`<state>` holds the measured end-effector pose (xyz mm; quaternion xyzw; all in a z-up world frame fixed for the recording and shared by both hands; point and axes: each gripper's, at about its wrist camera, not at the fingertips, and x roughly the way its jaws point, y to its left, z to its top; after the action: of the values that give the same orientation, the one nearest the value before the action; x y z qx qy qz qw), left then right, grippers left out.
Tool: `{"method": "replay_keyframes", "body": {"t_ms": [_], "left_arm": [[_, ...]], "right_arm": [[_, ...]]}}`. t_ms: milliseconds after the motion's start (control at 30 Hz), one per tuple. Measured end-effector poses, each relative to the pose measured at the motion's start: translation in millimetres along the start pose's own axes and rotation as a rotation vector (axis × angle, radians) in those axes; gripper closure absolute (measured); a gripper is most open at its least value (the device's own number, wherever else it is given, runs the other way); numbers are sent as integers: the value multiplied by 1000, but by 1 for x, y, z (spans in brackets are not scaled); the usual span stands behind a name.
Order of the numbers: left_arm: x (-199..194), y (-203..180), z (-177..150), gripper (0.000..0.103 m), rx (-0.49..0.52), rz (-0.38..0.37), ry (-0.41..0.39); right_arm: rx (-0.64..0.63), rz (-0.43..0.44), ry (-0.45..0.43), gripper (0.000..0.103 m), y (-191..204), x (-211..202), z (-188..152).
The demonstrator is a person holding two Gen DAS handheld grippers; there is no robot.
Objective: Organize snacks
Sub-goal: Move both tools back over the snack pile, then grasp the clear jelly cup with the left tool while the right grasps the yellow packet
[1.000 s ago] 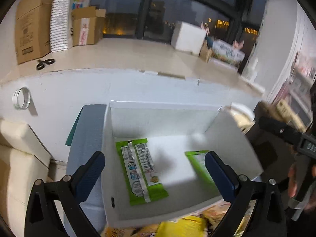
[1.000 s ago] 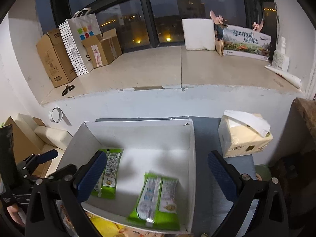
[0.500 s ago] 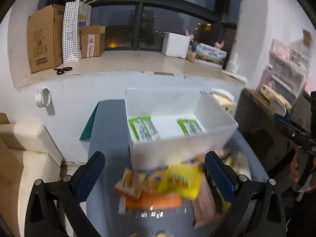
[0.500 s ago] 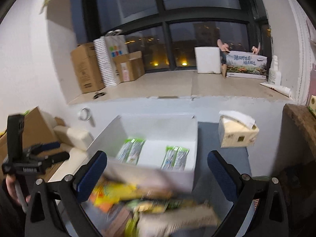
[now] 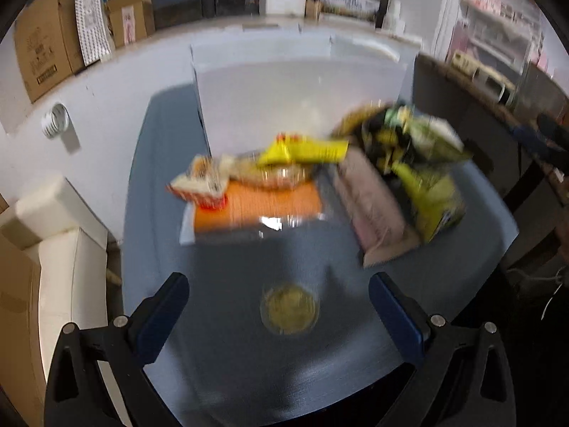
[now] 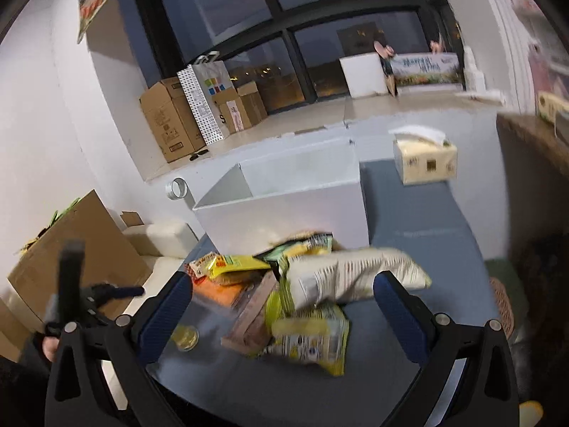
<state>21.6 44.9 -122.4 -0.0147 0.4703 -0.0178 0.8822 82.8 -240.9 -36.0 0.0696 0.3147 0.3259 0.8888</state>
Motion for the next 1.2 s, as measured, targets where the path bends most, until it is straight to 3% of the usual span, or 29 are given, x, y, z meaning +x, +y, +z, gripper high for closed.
{"method": "replay_keyframes", "body": {"t_ms": [233,400,433,467,500,533,800,1033,1133,1200], "left_arm": [[15,2,-5,0,-30,48,28],[7,-6,-9,0,9,51,-6],[9,-7,-9,5,12,59,8],[11,-7,-10,29,8,68,19],[15,-5,-12,45,1,61,39],[19,-3,-14,67,-10,28,58],[7,-8,-17,67,0,7,35],[-39,-3,-1,67,-28,-13,-93],[-52,-2,5,67,-39,-22,-138],[-59,1,8,67,-42,-8,-166]], "right_arm": [[-9,-26,35,0,-1,8,-6],[-46,-49,54,0,7,13,-11],[-46,-49,56,0,7,13,-12],[-45,-48,59,0,8,14,-12],[-45,-45,62,0,8,14,-12],[-45,-46,62,0,8,14,-12],[-47,-47,63,0,8,15,-13],[-74,-37,84,0,13,22,-12],[-163,-19,109,0,28,33,-8],[-286,-29,112,0,48,46,-5]]}}
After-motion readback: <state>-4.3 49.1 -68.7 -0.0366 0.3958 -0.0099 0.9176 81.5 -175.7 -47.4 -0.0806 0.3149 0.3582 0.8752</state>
